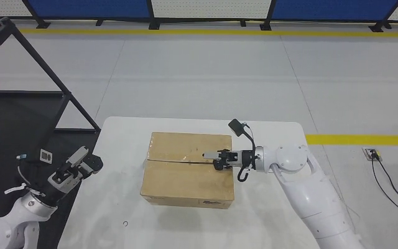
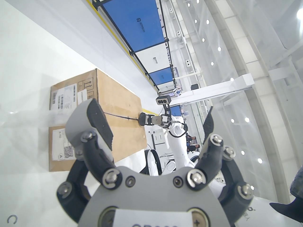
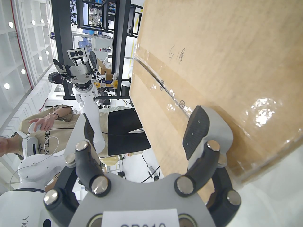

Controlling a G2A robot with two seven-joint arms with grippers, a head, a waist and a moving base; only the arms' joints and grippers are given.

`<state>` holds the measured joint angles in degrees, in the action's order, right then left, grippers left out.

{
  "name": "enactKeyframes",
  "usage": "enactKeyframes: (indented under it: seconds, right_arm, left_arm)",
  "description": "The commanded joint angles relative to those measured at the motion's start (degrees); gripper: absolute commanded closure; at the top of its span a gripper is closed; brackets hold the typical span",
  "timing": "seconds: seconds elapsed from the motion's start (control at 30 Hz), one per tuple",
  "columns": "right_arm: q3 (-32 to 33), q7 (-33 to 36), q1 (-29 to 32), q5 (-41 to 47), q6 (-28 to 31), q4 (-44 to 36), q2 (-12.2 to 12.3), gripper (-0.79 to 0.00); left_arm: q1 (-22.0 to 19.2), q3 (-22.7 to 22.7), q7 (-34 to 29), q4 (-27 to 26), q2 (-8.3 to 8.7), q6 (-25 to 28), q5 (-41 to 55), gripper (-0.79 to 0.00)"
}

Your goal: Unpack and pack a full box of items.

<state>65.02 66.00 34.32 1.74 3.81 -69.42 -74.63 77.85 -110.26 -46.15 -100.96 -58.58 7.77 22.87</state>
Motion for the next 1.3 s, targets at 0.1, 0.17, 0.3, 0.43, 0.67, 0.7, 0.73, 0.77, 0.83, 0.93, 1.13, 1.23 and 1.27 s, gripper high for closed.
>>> enactKeyframes:
  seconds: [0.1, 0.17, 0.3, 0.43, 0.67, 0.7, 0.73, 0.77, 0.83, 0.93, 1.13, 1.23, 1.27]
  right_arm:
    - [0.2, -1.88, 0.98, 0.77, 0.11, -1.22, 0.02, -0.785]
    - [0.58, -2.03, 1.32, 1.42, 0.07, -1.84, 0.16, -0.785]
    - [0.84, -1.67, 1.55, 1.79, 0.08, -2.2, 0.44, -0.785]
    - [0.91, -1.39, 1.88, 2.06, 0.28, -2.72, 0.69, -0.785]
    - [0.95, -1.91, 2.49, 2.72, 0.44, -3.29, 1.02, -0.785]
    - [0.86, -1.85, 2.45, 2.75, 0.42, -3.24, 1.05, -0.785]
    - [0.74, -1.76, 2.39, 2.73, 0.35, -3.17, 1.08, -0.785]
    - [0.64, -1.73, 2.33, 2.76, 0.24, -3.1, 1.1, -0.785]
    - [0.3, -1.91, 2.19, 2.51, 0.27, -3.23, 1.13, -0.785]
    - [-0.52, -2.39, 2.19, 1.98, 1.2, -4.08, 1.11, -0.785]
    - [-2.69, -3.57, 1.0, 2.62, 1.27, -3.21, 0.68, -0.785]
    - [-3.43, -3.63, 0.2, 3.27, 1.53, -2.2, 0.49, -0.785]
    - [-3.58, -3.76, 0.04, 3.61, 1.74, -1.89, 0.44, -0.785]
  left_arm:
    - [1.49, -0.28, 1.16, -0.89, 0.34, 5.08, -10.15, -0.785]
    - [2.34, 0.57, 2.63, -0.87, 0.38, 8.49, -15.65, -0.785]
    - [3.03, 2.21, 7.5, 0.04, 0.54, 13.67, -30.36, -0.785]
    - [3.16, 6.1, 13.83, 1.22, 0.58, 17.34, -49.24, -0.785]
    - [1.66, 12.45, 25.45, 5.43, 0.48, 21.3, -72.46, -0.785]
    - [1.39, 12.76, 26.61, 5.87, 0.43, 20.42, -73.7, -0.785]
    - [1.39, 12.76, 26.61, 5.87, 0.43, 20.42, -73.7, -0.785]
    - [1.39, 12.76, 26.61, 5.87, 0.43, 20.42, -73.7, -0.785]
    - [1.39, 12.76, 26.61, 5.87, 0.43, 20.42, -73.7, -0.785]
    - [1.39, 12.76, 26.61, 5.87, 0.43, 20.42, -73.7, -0.785]
    - [1.27, 12.44, 27.32, 5.41, 0.49, 19.04, -76.34, -0.785]
    - [2.45, 14.65, 32.26, 4.56, 0.3, 16.55, -84.41, -0.785]
    - [2.42, 14.97, 33.49, 4.75, 0.28, 15.73, -86.29, -0.785]
